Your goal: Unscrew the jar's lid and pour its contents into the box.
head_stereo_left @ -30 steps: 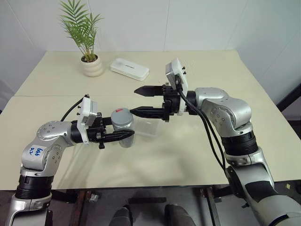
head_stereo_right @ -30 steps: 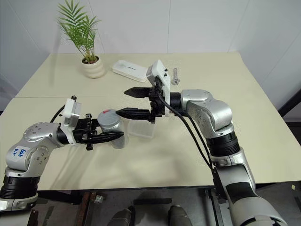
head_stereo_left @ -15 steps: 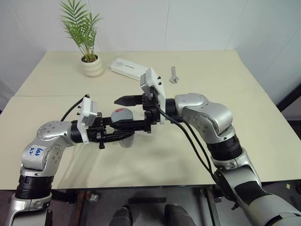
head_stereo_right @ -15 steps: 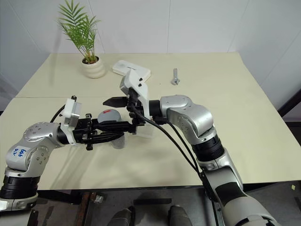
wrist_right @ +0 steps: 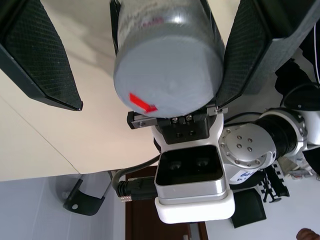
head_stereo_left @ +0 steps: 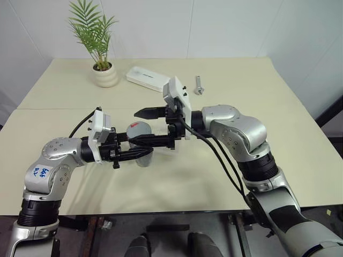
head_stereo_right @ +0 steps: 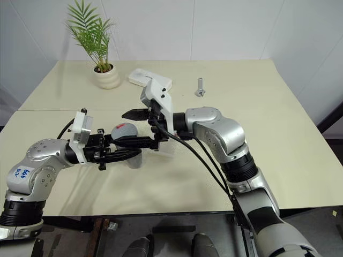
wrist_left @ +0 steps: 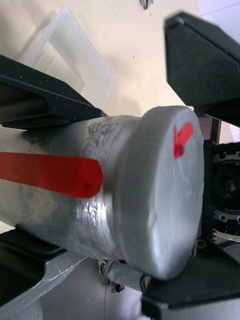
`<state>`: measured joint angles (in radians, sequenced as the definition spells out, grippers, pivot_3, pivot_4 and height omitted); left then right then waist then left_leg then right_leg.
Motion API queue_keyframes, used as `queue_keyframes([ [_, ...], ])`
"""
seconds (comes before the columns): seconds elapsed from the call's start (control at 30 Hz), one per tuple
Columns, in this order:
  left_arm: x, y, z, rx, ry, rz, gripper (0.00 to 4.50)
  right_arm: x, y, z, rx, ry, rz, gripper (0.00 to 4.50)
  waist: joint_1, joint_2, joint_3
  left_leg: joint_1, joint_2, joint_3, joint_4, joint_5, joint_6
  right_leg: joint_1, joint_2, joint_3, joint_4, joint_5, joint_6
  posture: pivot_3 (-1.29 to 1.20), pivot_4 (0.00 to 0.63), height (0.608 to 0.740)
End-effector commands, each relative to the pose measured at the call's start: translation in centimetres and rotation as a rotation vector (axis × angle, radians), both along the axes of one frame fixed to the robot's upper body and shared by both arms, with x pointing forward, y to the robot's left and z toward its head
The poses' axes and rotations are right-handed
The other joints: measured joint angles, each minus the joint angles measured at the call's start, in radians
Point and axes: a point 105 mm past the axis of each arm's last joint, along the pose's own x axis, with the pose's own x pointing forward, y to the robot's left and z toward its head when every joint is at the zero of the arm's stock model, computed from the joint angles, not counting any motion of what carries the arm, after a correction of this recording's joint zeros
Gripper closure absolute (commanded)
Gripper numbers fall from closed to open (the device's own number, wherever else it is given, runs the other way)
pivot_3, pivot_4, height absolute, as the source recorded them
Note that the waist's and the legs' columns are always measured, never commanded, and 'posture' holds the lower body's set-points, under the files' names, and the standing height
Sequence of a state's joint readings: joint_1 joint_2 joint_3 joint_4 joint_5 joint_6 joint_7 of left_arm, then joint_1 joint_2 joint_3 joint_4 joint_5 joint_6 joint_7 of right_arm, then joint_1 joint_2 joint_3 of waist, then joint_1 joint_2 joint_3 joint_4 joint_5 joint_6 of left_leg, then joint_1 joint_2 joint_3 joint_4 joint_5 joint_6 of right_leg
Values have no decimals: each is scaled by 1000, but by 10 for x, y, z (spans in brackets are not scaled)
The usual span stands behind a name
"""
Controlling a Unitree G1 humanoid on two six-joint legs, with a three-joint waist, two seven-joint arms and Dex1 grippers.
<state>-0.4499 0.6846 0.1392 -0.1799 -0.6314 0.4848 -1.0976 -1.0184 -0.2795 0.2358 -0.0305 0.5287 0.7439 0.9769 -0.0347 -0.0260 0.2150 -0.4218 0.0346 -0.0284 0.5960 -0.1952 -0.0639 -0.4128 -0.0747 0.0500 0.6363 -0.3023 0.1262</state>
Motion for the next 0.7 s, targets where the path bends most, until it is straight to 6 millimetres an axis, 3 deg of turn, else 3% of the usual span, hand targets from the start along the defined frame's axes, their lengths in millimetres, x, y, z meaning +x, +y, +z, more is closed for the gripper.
queue_keyframes([
  [0.03, -7, 0, 12, -1, -54, -21, 2542, 6, -11, 9, 20, -32, -37, 39, -1, 0, 0, 0, 0, 0, 0, 0, 0, 0, 0, 0, 0, 0, 0, 0, 150, 740],
  [0.23, -7, 0, 12, 0, -53, -21, 2542, 1, -14, 10, 31, -13, 0, 39, 0, 0, 0, 0, 0, 0, 0, 0, 0, 0, 0, 0, 0, 0, 0, 0, 150, 740],
  [0.4, -7, 1, 11, 3, -49, -23, 2542, -18, -13, 13, 48, -11, 112, 39, 0, 0, 0, 0, 0, 0, 0, 0, 0, 0, 0, 0, 0, 0, 0, 0, 150, 740],
  [0.7, -9, 1, 11, 3, -46, -19, 2542, -13, -5, 17, 65, -14, 87, 39, -1, 0, 0, 0, 0, 0, 0, 0, 0, 0, 0, 0, 0, 0, 0, 0, 150, 740],
])
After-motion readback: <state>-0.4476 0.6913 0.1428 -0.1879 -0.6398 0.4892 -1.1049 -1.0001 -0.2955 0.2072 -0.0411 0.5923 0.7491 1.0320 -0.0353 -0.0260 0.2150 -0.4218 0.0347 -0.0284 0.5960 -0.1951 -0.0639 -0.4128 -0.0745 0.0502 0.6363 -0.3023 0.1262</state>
